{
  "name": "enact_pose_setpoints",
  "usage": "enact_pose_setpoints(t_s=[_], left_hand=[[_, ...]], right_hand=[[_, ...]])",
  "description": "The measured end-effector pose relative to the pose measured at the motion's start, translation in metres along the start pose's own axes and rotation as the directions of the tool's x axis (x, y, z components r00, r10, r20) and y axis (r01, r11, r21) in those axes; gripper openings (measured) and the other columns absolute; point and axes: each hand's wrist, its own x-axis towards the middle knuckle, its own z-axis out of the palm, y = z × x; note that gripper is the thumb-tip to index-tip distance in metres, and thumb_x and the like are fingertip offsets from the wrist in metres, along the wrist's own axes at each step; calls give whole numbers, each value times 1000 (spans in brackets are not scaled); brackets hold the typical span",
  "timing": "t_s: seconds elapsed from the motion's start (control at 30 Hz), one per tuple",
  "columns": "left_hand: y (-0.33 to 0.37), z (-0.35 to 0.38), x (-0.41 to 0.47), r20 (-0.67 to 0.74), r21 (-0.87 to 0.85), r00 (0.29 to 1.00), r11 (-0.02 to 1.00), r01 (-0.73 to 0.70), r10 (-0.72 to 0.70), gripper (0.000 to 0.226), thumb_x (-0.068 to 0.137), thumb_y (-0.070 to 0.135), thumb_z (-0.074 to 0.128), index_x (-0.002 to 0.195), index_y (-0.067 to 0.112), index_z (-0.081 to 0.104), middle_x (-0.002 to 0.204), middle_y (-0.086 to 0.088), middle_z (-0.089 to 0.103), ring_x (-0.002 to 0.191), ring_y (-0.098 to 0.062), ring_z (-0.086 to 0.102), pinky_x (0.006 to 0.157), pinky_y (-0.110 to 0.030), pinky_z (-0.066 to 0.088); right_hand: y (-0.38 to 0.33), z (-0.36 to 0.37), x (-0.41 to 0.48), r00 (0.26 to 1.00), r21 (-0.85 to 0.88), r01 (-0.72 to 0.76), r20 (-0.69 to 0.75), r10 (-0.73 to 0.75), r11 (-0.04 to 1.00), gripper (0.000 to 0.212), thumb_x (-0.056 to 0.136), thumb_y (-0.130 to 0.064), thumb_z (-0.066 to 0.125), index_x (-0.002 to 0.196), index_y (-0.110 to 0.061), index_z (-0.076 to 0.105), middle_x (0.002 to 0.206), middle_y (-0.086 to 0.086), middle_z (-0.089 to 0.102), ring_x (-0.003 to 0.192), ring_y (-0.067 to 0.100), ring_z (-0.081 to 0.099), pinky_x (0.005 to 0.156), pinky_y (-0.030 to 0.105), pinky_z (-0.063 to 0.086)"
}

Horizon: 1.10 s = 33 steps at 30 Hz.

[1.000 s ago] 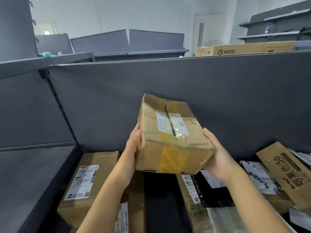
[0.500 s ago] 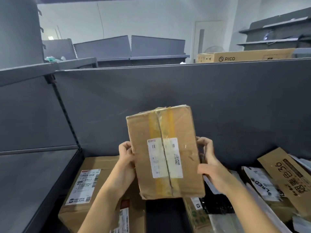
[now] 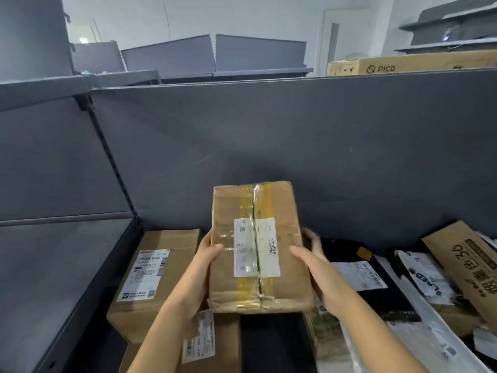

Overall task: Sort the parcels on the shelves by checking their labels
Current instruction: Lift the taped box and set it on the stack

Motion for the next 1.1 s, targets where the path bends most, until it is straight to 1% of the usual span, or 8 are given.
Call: enact_pose_setpoints(t_s=[0.1, 0.27, 0.37, 0.5, 0.67, 0.87, 1.0, 1.1], left_hand=[[-24, -7, 4, -86, 0, 978, 981, 193, -193, 27, 97, 31, 45, 122, 40, 50, 109, -3, 71, 100, -25, 67, 84, -42, 53], [-48, -16, -3, -148, 153, 930, 922, 357, -335, 52, 83, 49, 58, 131, 38, 42, 117, 4, 67, 108, -24, 64, 101, -50, 45], [-48, -14, -4, -187, 285, 954, 916, 283, -236, 46, 89, 40, 58, 129, 35, 35, 122, 12, 58, 114, -17, 56, 105, -39, 40], [-38, -16, -6, -230, 515, 973, 844, 148, -29, 35, 94, 16, 52, 119, 34, 35, 100, 16, 50, 101, -10, 50, 87, -24, 38], [-35, -41, -9, -352, 619, 924, 778, 110, 150, 47, 93, 12, 48, 140, 19, 42, 132, 8, 50, 127, -18, 46, 99, -28, 37], [-46, -97, -5, -532, 817, 833, 351, 458, 150, 59, 88, 27, 50, 144, 21, 31, 155, -8, 24, 144, -34, 16, 116, -51, 11], [-46, -120, -8, -684, 667, 729, 432, 607, 30, 60, 90, 40, 49, 140, 14, 27, 143, -22, 33, 129, -43, 33, 105, -48, 29], [-50, -128, -8, -649, 662, 760, 481, 575, -15, 67, 88, 44, 53, 146, 26, 26, 147, -19, 26, 127, -44, 35, 104, -45, 34]], right_hand=[[33, 9, 12, 983, 56, -167, -64, 170, 984, 50, 90, -39, 59, 136, -39, 38, 113, -4, 66, 105, 20, 63, 95, 47, 49], [76, 16, 24, 927, 114, -361, -64, 369, 926, 72, 66, -64, 69, 132, -41, 49, 119, -3, 67, 109, 23, 63, 97, 47, 49], [91, 22, 30, 920, 114, -373, -81, 382, 921, 70, 69, -66, 66, 132, -41, 49, 125, -3, 63, 111, 23, 61, 94, 45, 50], [94, 39, 37, 961, 145, -261, -56, 271, 954, 47, 91, -45, 55, 136, -33, 46, 122, 0, 64, 107, 22, 63, 85, 40, 53], [92, 54, 51, 970, 121, -218, -80, 228, 969, 51, 95, -37, 53, 143, -28, 38, 127, 2, 60, 108, 21, 61, 88, 41, 52], [93, 60, 48, 966, 103, -214, -124, 226, 971, 44, 94, -38, 54, 136, -28, 46, 120, 3, 63, 102, 21, 62, 71, 33, 51], [64, 49, 41, 971, 186, -166, -143, 194, 968, 35, 93, -40, 54, 127, -36, 53, 113, 1, 67, 102, 25, 64, 84, 44, 54], [39, 50, 41, 978, 299, -137, -109, 176, 944, 34, 94, -35, 54, 127, -33, 54, 112, 3, 70, 102, 28, 66, 81, 45, 55]])
